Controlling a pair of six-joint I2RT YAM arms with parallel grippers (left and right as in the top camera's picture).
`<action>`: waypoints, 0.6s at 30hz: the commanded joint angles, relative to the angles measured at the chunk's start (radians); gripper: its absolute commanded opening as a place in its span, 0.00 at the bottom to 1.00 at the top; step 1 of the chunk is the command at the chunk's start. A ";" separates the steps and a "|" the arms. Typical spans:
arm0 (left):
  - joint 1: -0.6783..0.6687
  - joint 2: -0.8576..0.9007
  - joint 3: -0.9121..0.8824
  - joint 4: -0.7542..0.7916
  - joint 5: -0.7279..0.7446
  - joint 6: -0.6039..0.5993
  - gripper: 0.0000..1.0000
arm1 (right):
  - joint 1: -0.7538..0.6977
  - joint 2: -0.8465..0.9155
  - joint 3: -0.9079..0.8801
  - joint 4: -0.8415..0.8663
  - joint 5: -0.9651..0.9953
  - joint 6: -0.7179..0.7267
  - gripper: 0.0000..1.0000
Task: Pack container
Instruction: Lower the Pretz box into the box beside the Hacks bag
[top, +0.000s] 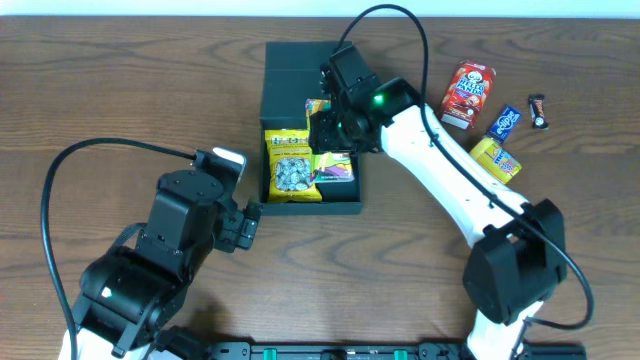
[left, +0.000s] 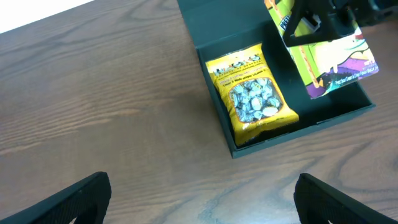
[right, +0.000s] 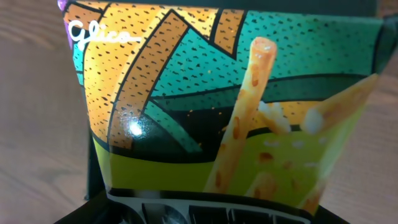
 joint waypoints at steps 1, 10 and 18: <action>0.000 -0.002 0.007 0.000 0.000 -0.007 0.95 | 0.009 0.068 -0.018 -0.006 0.031 0.103 0.57; 0.000 -0.002 0.007 0.000 0.000 -0.007 0.95 | 0.009 0.133 -0.018 -0.060 0.029 0.109 0.57; 0.000 -0.002 0.007 0.000 0.000 -0.006 0.95 | 0.008 0.133 -0.018 -0.073 0.050 0.079 0.85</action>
